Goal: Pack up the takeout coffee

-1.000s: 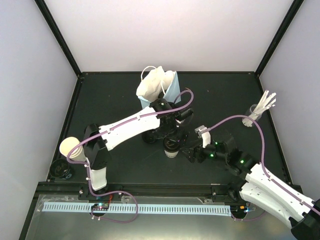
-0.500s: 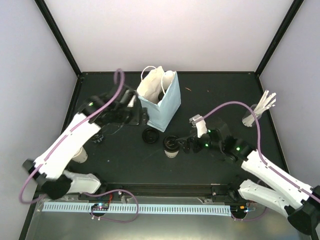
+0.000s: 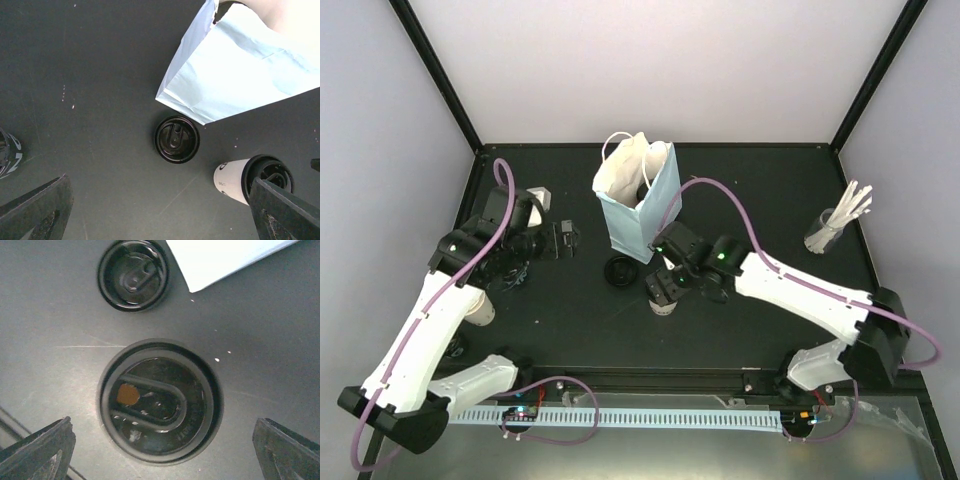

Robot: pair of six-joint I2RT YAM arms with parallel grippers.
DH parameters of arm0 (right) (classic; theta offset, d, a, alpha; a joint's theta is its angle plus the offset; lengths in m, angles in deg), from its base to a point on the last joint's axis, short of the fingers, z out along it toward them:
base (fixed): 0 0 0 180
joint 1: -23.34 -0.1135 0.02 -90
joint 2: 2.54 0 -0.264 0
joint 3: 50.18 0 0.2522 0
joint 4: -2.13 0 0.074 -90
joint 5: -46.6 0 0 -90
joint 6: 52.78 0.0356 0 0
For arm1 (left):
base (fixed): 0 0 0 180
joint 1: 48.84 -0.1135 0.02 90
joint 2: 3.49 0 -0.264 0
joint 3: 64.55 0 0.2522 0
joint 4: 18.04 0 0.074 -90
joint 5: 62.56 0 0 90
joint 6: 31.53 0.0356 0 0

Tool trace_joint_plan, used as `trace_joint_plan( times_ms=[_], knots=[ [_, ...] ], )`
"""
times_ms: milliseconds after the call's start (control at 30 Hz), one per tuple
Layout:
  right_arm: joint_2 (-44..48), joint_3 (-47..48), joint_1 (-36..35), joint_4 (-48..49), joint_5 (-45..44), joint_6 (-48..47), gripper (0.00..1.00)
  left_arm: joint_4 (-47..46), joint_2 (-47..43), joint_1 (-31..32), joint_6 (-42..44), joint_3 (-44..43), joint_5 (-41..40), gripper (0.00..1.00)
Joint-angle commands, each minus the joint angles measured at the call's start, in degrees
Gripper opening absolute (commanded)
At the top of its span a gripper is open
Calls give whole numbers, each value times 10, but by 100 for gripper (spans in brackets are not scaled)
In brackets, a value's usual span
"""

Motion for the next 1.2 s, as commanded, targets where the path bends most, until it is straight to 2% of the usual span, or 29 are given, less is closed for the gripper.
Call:
trace_joint_plan(
  times_ms=[0,300,567,633,1167],
  knots=[
    [-46,47,-11,-74,-66,46,99,-33,-27,-13,23,17,1,99],
    [-109,89,-31,-87,-62,63,98,-47,-34,-25,38,43,19,99],
    [-143,106,-33,-87,-58,73,92,-47,-36,-36,52,51,21,99],
    [-150,110,-33,-87,-52,72,87,-48,-37,-39,53,52,21,99],
    [-170,127,-34,-120,-71,73,80,-50,-33,-53,69,44,25,99]
  ],
)
